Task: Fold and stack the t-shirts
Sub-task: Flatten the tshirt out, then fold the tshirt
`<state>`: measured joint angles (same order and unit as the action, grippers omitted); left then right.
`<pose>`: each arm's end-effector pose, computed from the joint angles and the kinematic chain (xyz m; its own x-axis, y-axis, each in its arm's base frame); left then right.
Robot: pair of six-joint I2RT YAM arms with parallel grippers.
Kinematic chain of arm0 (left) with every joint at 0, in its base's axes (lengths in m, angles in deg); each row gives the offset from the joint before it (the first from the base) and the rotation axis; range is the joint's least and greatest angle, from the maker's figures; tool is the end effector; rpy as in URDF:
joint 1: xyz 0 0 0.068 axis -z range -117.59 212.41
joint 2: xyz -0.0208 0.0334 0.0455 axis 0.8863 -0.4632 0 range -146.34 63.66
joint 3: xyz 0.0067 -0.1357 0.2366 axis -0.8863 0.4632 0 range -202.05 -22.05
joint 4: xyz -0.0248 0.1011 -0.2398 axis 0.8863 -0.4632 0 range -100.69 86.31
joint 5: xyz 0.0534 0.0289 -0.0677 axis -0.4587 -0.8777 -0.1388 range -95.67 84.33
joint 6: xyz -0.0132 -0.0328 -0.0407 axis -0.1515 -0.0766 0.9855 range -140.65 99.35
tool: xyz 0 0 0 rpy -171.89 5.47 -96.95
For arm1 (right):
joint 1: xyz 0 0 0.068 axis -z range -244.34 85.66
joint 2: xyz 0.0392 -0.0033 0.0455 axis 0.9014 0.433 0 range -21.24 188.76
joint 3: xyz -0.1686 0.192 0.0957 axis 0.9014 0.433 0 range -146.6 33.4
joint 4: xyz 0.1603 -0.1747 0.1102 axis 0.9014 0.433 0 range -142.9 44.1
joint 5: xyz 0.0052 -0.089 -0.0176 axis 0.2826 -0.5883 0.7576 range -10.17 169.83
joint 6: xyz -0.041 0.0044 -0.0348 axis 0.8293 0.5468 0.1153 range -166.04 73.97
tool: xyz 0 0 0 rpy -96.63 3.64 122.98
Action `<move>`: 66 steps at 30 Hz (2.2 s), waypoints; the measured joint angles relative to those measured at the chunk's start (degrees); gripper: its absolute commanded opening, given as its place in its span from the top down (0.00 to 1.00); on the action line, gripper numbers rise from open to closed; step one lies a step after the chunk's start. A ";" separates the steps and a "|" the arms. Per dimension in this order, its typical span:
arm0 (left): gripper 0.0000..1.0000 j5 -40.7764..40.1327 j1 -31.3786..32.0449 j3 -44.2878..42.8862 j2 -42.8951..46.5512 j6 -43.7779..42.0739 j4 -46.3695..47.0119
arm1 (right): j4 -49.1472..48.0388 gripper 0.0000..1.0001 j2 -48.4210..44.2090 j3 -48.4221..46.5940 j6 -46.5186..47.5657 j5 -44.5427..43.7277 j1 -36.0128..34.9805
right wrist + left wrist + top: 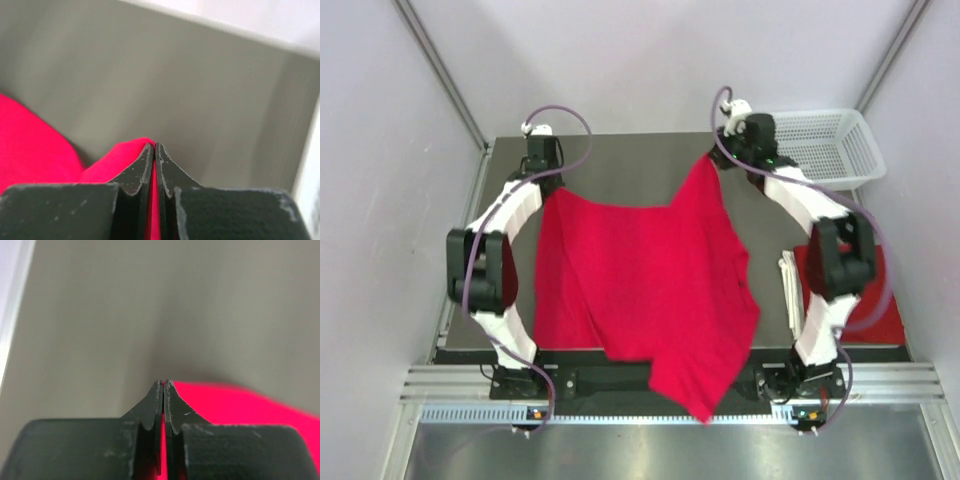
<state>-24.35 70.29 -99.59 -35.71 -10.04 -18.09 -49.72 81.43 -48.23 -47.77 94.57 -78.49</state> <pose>0.3973 -0.0435 0.2749 -0.5523 -0.0996 -0.8277 -0.2317 0.9721 0.0376 0.4118 0.1132 0.2945 -0.4116 -0.0736 -0.9084 -0.4491 0.8837 0.1319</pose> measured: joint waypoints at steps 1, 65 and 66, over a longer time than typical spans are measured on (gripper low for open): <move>1.00 0.79 -1.46 -2.67 -3.63 0.02 -0.02 | -0.72 1.00 6.25 -6.12 0.44 0.42 0.00; 1.00 11.58 -14.60 -16.72 -22.38 -1.22 1.62 | -11.26 1.00 2.03 8.07 10.45 -7.96 -1.31; 1.00 11.19 -14.60 -16.17 -22.08 -1.11 1.05 | -10.49 1.00 1.46 9.22 10.36 -8.26 -1.55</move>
<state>-13.16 55.69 -115.77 -57.79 -11.15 -17.04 -60.21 82.89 -39.00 -37.41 86.31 -80.04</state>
